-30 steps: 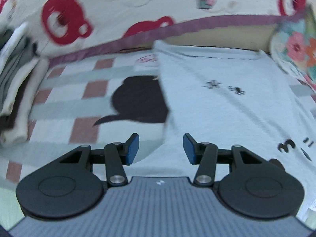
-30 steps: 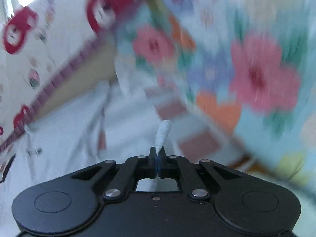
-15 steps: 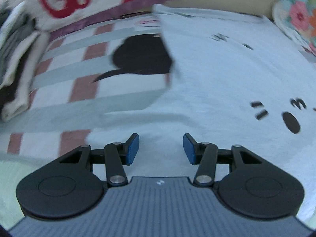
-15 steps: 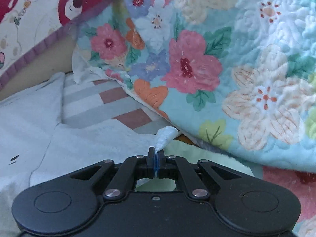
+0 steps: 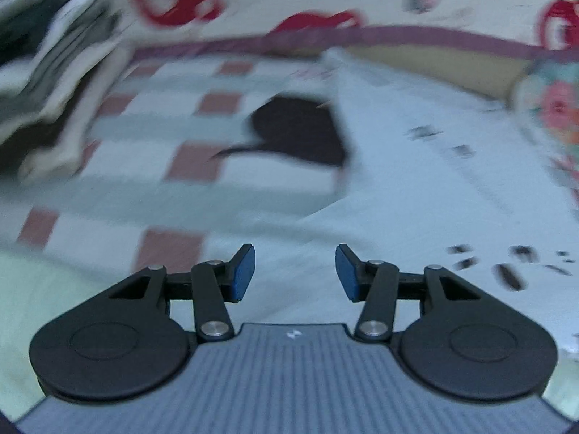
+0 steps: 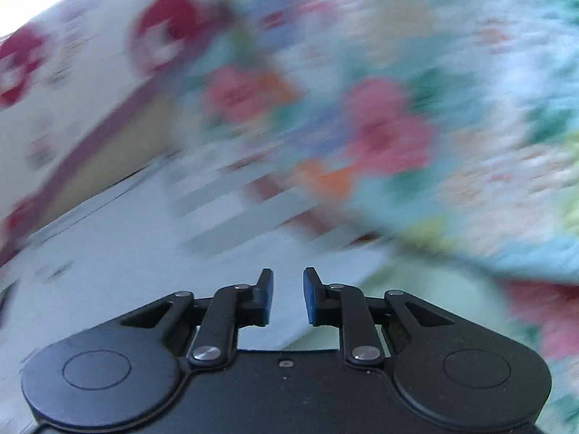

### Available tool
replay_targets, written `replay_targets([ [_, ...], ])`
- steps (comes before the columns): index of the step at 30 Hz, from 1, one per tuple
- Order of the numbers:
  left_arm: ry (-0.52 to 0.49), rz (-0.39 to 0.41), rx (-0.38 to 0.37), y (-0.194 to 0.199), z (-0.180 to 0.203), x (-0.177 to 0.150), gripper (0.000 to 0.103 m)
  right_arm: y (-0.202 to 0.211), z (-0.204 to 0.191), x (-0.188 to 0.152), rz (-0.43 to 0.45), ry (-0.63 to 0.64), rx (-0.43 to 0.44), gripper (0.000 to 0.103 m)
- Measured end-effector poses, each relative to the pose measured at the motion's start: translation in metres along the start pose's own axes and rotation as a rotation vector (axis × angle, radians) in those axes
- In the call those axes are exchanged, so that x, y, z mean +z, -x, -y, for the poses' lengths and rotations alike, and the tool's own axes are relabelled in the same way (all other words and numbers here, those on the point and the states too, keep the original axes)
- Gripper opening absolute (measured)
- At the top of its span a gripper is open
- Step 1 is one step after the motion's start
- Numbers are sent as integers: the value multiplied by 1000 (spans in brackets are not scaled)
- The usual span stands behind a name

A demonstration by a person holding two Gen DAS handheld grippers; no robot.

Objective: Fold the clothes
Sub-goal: 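Smooth the shirt flat with the left gripper while the right gripper pinches the hem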

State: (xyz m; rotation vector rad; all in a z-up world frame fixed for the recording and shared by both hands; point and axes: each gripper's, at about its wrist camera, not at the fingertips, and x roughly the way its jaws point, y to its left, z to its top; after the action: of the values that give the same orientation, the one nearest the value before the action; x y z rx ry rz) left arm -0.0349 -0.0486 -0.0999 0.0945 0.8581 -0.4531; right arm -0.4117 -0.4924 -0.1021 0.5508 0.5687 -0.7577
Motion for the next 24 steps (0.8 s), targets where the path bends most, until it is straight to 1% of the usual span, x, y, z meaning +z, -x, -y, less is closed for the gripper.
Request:
replay_targets([
  [2, -88, 32, -61, 7, 27, 6, 48, 5, -29, -20, -95, 65, 166, 37],
  [3, -141, 46, -83, 11, 43, 8, 48, 8, -41, -33, -120, 105, 231, 38],
  [5, -223, 76, -108, 19, 69, 6, 48, 14, -70, -60, -152, 235, 334, 40],
  [6, -258, 74, -140, 21, 81, 4, 48, 17, -84, -73, -170, 302, 382, 44],
  [7, -293, 70, -172, 22, 92, 2, 48, 18, -96, -85, -201, 372, 406, 46],
  [8, -314, 55, -208, 21, 98, 0, 48, 17, -105, -94, -228, 414, 408, 48],
  [9, -335, 34, -239, 20, 105, -3, 48, 15, -111, -100, -246, 428, 397, 48],
  [10, -356, 13, -269, 19, 112, -7, 48, 12, -114, -103, -251, 419, 378, 48],
  [11, -372, -3, -287, 19, 116, -9, 48, 9, -115, -106, -252, 400, 346, 52],
  [12, -384, -17, -301, 19, 120, -12, 48, 5, -117, -109, -257, 400, 323, 54],
  [14, -407, -46, -326, 19, 127, -19, 48, -3, -120, -114, -267, 399, 280, 55],
  [17, -410, -68, -319, 16, 129, -24, 48, -15, -123, -119, -257, 402, 240, 55],
  [19, -400, -77, -306, 16, 125, -23, 48, -13, -118, -111, -234, 388, 255, 32],
  [20, -394, -81, -301, 16, 123, -23, 48, -7, -116, -107, -224, 388, 262, 14],
  [21, -382, -87, -302, 16, 118, -23, 48, -1, -113, -102, -214, 388, 269, 11],
  [22, -370, -92, -304, 17, 114, -23, 48, 5, -110, -97, -207, 388, 277, 10],
  [24, -347, -113, -306, 12, 106, -25, 48, 13, -108, -94, -247, 408, 279, 9],
])
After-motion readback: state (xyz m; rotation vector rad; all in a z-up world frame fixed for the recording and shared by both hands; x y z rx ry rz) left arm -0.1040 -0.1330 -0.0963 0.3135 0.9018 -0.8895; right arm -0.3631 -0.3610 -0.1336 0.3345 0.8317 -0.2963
